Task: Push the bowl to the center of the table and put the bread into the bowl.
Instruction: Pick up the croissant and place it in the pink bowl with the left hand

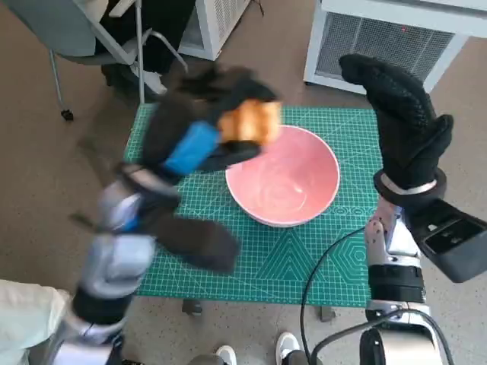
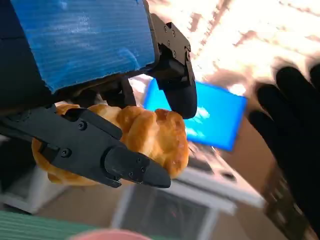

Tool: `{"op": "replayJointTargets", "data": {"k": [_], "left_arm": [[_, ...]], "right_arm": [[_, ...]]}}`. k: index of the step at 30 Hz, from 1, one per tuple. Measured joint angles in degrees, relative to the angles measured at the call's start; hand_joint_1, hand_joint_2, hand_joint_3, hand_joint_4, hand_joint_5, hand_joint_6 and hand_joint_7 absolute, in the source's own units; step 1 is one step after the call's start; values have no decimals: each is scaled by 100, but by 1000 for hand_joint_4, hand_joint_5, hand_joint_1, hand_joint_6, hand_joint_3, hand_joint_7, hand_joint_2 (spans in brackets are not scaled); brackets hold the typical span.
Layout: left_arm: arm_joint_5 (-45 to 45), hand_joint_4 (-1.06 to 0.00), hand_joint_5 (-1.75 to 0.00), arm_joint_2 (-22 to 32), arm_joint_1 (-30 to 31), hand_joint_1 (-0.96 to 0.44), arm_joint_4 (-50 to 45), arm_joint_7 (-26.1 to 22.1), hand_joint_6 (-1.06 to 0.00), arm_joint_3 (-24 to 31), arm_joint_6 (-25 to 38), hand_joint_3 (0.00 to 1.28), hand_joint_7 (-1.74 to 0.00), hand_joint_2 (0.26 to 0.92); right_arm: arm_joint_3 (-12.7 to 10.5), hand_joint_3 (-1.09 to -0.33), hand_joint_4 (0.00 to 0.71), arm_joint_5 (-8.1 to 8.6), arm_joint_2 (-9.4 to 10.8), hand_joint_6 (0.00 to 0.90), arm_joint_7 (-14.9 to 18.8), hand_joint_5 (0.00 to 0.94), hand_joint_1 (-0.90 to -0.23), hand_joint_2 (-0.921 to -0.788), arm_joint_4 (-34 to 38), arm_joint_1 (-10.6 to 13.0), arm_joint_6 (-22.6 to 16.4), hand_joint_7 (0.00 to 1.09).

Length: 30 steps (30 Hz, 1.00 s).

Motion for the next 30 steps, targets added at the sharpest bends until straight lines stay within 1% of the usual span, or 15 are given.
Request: {"op": "replayJointTargets", "data": {"k": [7, 9, 11, 12, 13, 14, 15, 16, 17, 18, 19, 21, 24, 27, 30], "left_arm": [[190, -742, -1024, -222, -658, 0, 1397, -1, -594, -432, -220, 59, -1276, 920], [206, -722, -1035, -292, -791, 0, 1779, -14, -582, -520, -249, 74, -1298, 920], [196, -677, -1063, -353, -908, 0, 2150, -83, -576, -599, -256, 97, -1324, 921], [176, -599, -1134, -382, -953, 0, 2316, -139, -559, -627, -259, 139, -1349, 921], [143, -569, -1162, -413, -999, 0, 2474, -222, -550, -648, -261, 156, -1361, 921], [107, -509, -855, -441, -1050, -44, 2654, -326, -496, -677, -261, 141, -1063, 913], [87, -510, -701, -462, -1099, -60, 2797, -453, -498, -709, -255, 126, -915, 914], [66, -427, -449, -474, -1142, -129, 2945, -597, -452, -749, -241, 98, -624, 917], [45, -373, -288, -486, -1194, -174, 3084, -775, -426, -794, -220, 80, -430, 918], [39, -278, -184, -490, -1234, -241, 3204, -930, -372, -840, -190, 67, -284, 919], [31, -244, -147, -498, -1279, -266, 3307, -1118, -352, -884, -141, 63, -232, 920], [21, -114, -60, -517, -1364, -371, 3496, -1509, -282, -969, 18, 55, -97, 920], [21, -39, -19, -552, -1435, -458, 3635, -1941, -244, -1044, 281, 58, -31, 921], [23, -12, -6, -567, -1440, -524, 3645, -2043, -226, -1080, 318, 64, -10, 921], [29, -3, -1, -546, -1418, -553, 3587, -1927, -213, -1085, 163, 65, -3, 921]], "right_arm": [[27, -835, -1, 4, -8, -1, 1, 491, -563, -921, -108, 63, 43, 698], [33, -834, -1, 3, -13, -1, 1, 490, -565, -921, -140, 74, 63, 698], [44, -834, -1, 3, -17, -1, 1, 490, -567, -921, -174, 83, 85, 699], [48, -833, -1, 3, -20, -1, 1, 489, -568, -921, -195, 88, 97, 699], [49, -832, -1, 3, -24, -1, 1, 489, -568, -921, -216, 94, 107, 699], [51, -831, -1, 3, -27, -1, 1, 488, -568, -921, -240, 102, 120, 699], [52, -831, -1, 3, -30, -1, 1, 488, -568, -921, -257, 108, 136, 700], [55, -830, -1, 3, -32, -1, 1, 487, -568, -921, -272, 112, 154, 700], [56, -829, -1, 3, -35, -1, 1, 487, -569, -921, -288, 121, 167, 700], [58, -829, -1, 3, -36, -1, 1, 486, -571, -921, -307, 128, 181, 701], [59, -829, -1, 3, -38, -1, 1, 486, -572, -921, -324, 137, 195, 701], [62, -828, -1, 4, -41, -1, 0, 484, -573, -921, -351, 149, 213, 702], [69, -828, -1, 3, -42, -1, 0, 483, -572, -921, -392, 167, 251, 702], [81, -828, -1, 1, -41, -1, -3, 482, -571, -921, -423, 184, 260, 702], [101, -828, -1, -2, -38, -1, -12, 482, -571, -921, -460, 196, 268, 702]]}}
